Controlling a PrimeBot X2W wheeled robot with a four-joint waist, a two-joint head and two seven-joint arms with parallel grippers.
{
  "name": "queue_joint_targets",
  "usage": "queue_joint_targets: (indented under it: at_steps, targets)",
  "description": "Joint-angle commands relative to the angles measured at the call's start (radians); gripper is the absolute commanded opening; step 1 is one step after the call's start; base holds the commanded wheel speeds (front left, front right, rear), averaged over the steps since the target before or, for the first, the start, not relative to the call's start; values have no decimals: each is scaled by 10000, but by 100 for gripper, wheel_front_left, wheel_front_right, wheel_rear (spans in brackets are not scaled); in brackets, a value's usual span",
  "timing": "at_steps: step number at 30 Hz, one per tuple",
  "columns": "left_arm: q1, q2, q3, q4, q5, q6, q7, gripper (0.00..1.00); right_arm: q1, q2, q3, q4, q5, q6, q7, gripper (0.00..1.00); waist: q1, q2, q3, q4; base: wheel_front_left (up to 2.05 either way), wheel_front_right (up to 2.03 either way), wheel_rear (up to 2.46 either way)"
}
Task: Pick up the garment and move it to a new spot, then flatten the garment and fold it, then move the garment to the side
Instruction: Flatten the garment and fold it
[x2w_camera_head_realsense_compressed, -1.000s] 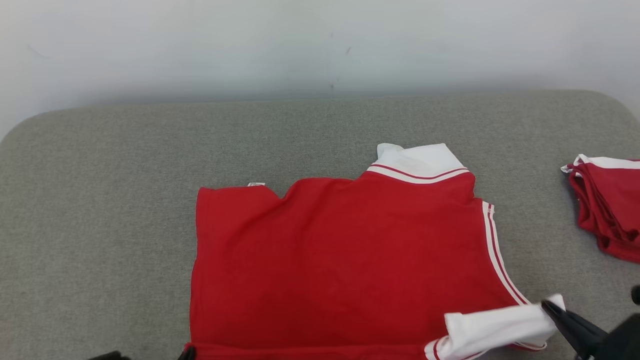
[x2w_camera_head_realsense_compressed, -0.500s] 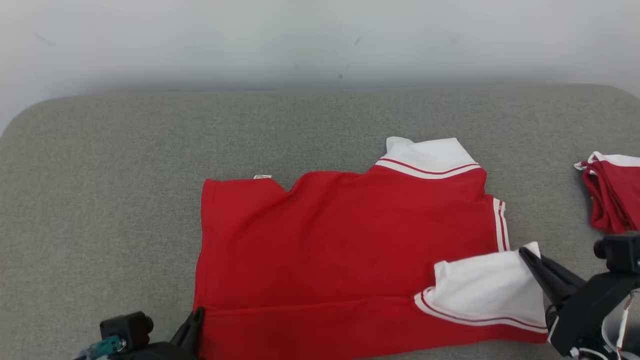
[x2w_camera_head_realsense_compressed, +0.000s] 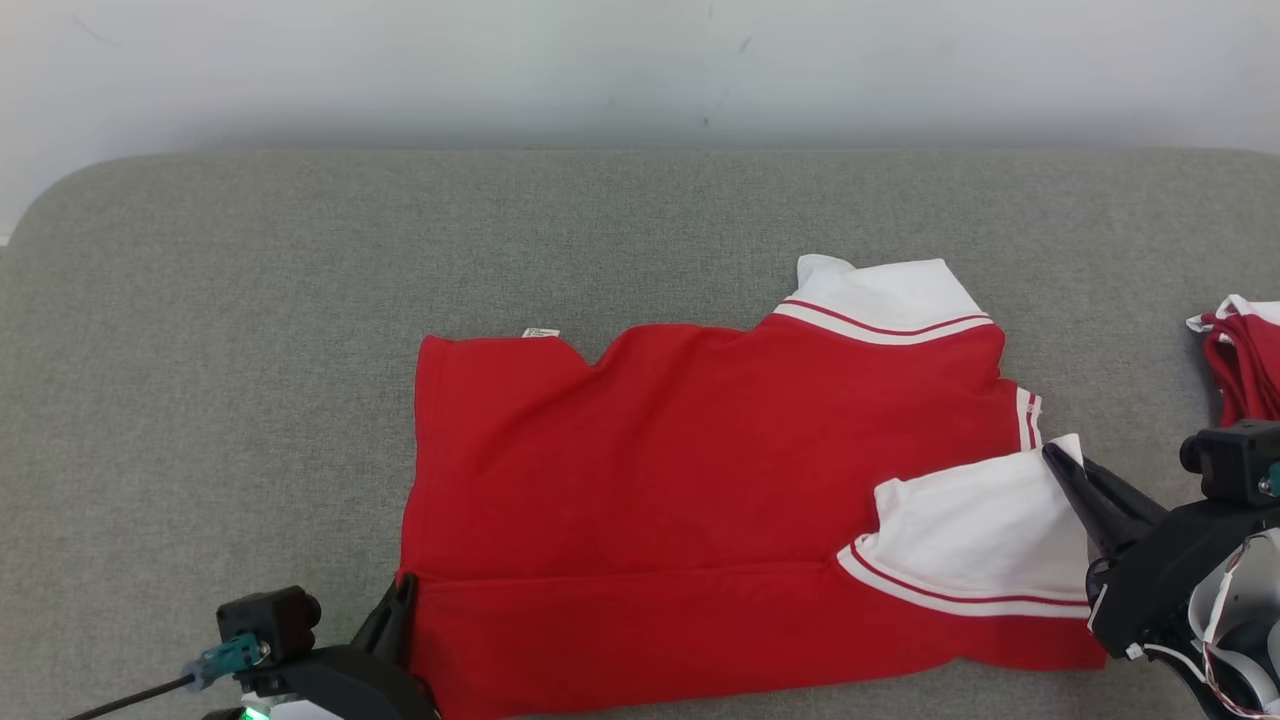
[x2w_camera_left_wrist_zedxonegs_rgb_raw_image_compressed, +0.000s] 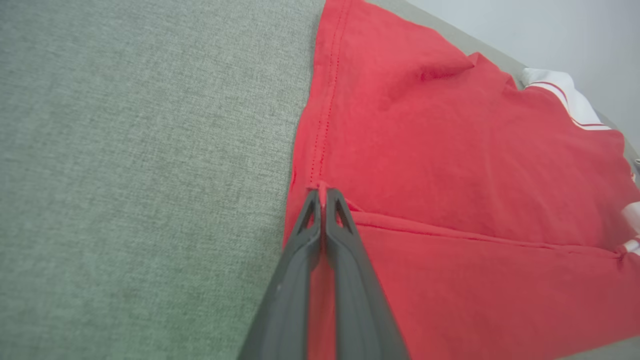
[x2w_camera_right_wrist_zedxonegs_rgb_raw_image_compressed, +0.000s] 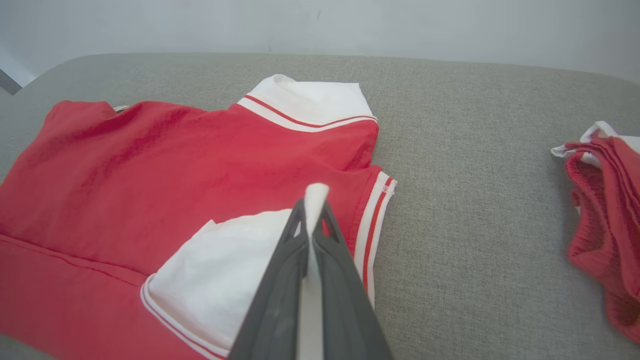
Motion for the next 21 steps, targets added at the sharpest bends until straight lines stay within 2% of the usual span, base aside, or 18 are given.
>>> queue_joint_targets:
  at_steps: [1, 13, 14, 15, 16, 17, 21]
  targets:
    - [-134, -3, -11, 65, 97, -55, -50, 0, -123, -51, 41, 33, -88, -20, -144, 0, -1, -1, 9, 10, 0, 0, 0]
    - [-513, -113, -177, 543, 244, -91, -224, 0, -1114, -134, 858, 776, -227, -20, -866, 0, -1, -1, 139, -20, 0, 0, 0]
    - [-553, -122, -211, 585, 283, -109, -218, 11, -1201, -117, 928, 875, -269, -20, -939, 0, -1, -1, 145, -14, 0, 0, 0]
    - [-607, -135, -227, 618, 334, -113, -279, 47, -1297, -62, 935, 993, -269, -20, -1032, 0, -1, -1, 152, -7, 0, 0, 0]
    - [-667, -126, -244, 656, 412, -74, -354, 96, -1403, 3, 935, 1098, -303, -20, -1142, 36, -1, -1, 154, 2, 0, 0, 0]
    - [-705, -133, -247, 711, 462, -19, -421, 100, -1480, 109, 852, 1243, -332, -20, -1249, 100, -1, -1, 150, 12, 0, 0, 0]
    - [-755, 0, -335, 839, 785, 132, -681, 100, -1558, 521, 510, 1543, -190, -20, -1308, 100, -1, -1, 32, 47, 0, 0, 0]
